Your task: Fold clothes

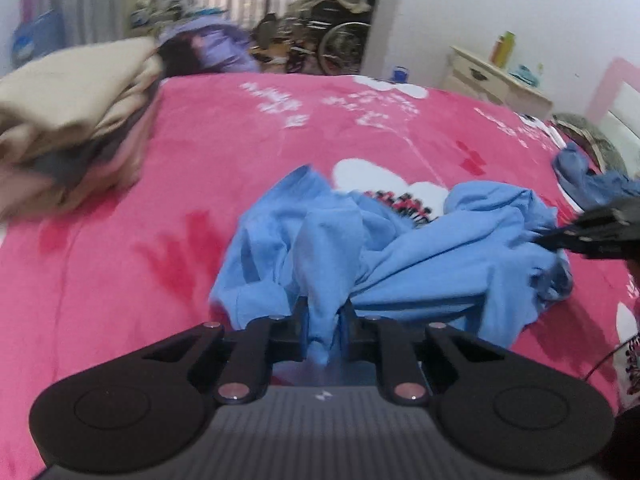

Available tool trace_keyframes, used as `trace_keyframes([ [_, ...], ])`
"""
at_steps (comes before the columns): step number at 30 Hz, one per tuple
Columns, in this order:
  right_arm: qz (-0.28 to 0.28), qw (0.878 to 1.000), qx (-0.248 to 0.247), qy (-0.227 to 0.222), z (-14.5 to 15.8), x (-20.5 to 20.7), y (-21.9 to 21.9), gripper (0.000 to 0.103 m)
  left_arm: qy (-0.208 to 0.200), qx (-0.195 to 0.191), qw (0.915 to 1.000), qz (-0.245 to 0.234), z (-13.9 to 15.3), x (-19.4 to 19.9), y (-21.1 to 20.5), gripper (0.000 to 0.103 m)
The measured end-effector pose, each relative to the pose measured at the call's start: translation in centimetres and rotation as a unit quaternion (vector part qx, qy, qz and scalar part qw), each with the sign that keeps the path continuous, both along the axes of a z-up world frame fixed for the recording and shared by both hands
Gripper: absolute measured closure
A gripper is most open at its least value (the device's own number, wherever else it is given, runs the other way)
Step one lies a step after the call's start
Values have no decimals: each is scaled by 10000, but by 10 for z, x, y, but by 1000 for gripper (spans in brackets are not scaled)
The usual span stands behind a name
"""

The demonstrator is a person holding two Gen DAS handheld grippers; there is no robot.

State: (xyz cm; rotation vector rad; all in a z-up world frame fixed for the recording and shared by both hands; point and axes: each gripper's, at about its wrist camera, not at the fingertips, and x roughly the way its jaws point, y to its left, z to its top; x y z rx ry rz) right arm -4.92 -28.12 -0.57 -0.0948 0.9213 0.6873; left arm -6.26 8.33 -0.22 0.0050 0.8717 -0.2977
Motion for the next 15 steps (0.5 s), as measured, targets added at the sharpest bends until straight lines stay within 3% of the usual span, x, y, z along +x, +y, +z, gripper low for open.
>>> trace_keyframes([
  [6,75,9965,-363,745,-17,-21,1,100,400,-182,9987,263,-13,-15,21,86],
  [10,349,9867,-850,1343,-37,-38,2,100,608,-178,9973,382,-20,-22,33,77],
  [12,515,9822,-1071,1457,-39,-45,0,99,657,-211,9965,476,-20,-26,39,74],
  [15,808,9806,-1257,1272,-23,-44,-1,95,737,-293,9950,614,-21,-29,49,60],
])
